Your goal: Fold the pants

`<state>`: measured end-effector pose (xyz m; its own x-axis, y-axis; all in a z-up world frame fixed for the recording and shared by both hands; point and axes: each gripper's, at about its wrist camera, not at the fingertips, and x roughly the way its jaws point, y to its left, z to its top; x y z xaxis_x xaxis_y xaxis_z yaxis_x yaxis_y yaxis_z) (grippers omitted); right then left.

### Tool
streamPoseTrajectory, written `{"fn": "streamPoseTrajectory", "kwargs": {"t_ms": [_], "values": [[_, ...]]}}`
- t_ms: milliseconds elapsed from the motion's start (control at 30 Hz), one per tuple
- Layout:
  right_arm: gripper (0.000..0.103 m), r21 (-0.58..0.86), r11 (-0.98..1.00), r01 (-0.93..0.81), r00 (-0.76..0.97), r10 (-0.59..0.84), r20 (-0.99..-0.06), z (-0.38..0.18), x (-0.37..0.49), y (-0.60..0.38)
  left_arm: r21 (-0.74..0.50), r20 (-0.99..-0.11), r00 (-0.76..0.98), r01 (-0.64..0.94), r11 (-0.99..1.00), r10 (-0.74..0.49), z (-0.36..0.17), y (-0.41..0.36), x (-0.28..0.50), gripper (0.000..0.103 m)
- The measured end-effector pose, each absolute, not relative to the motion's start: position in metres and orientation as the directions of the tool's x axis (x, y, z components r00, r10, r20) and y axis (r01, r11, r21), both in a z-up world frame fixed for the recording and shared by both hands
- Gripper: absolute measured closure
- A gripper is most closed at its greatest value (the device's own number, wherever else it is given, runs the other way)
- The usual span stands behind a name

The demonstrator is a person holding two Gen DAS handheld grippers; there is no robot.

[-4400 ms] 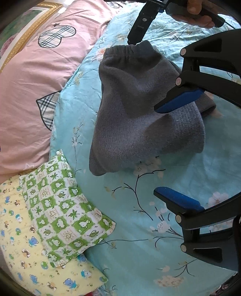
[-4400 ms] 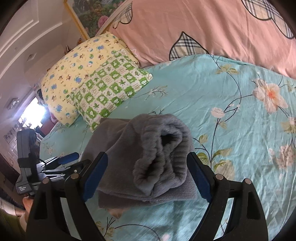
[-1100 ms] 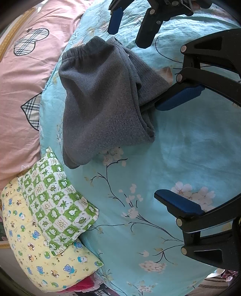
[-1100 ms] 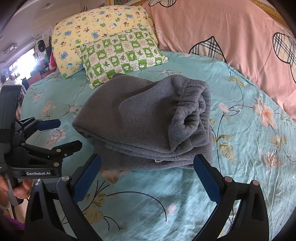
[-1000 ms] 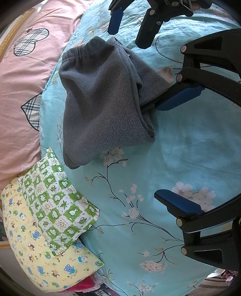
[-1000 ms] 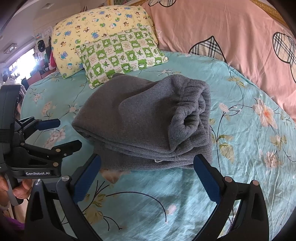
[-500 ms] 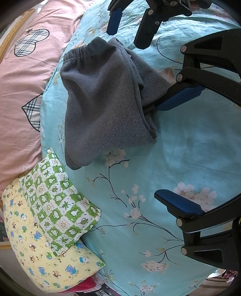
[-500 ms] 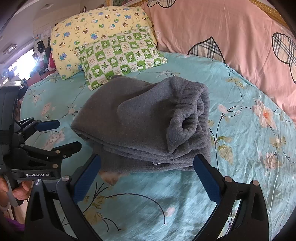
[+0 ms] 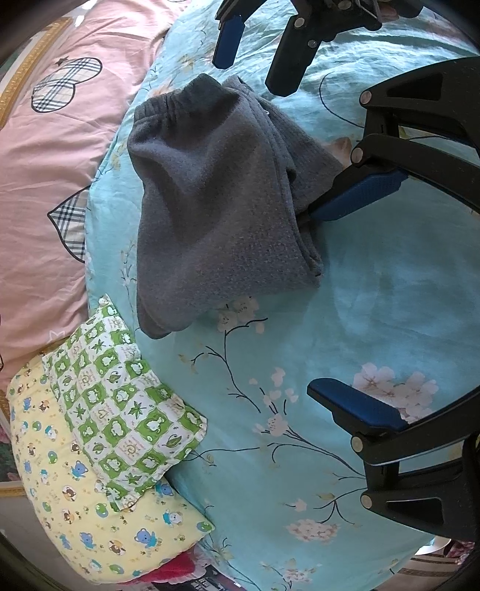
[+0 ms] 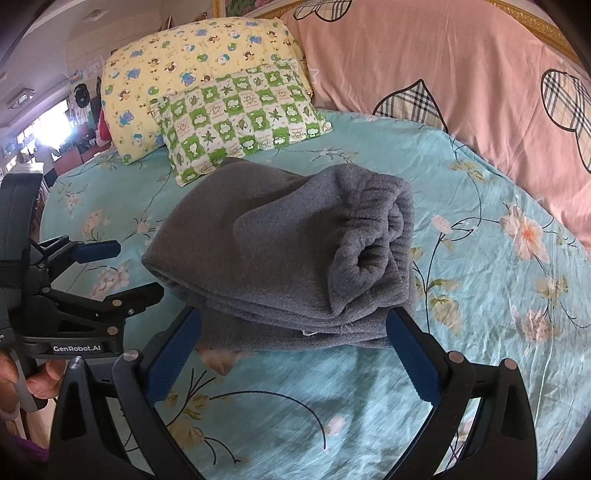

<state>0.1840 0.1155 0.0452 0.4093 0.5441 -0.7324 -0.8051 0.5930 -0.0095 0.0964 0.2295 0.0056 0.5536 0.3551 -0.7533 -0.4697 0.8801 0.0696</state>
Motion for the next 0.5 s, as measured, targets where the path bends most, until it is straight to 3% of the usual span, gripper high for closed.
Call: {"fn": "streamPoseTrajectory", "kwargs": {"t_ms": [500], "values": [[0.003, -0.004, 0.605, -0.796, 0.416, 0.542, -0.73, 0.0439, 0.1875, 0.1116, 0.062, -0.737, 0.573, -0.471, 0.88, 0.358, 0.0111, 0.2293, 0.1012, 0.015]]}}
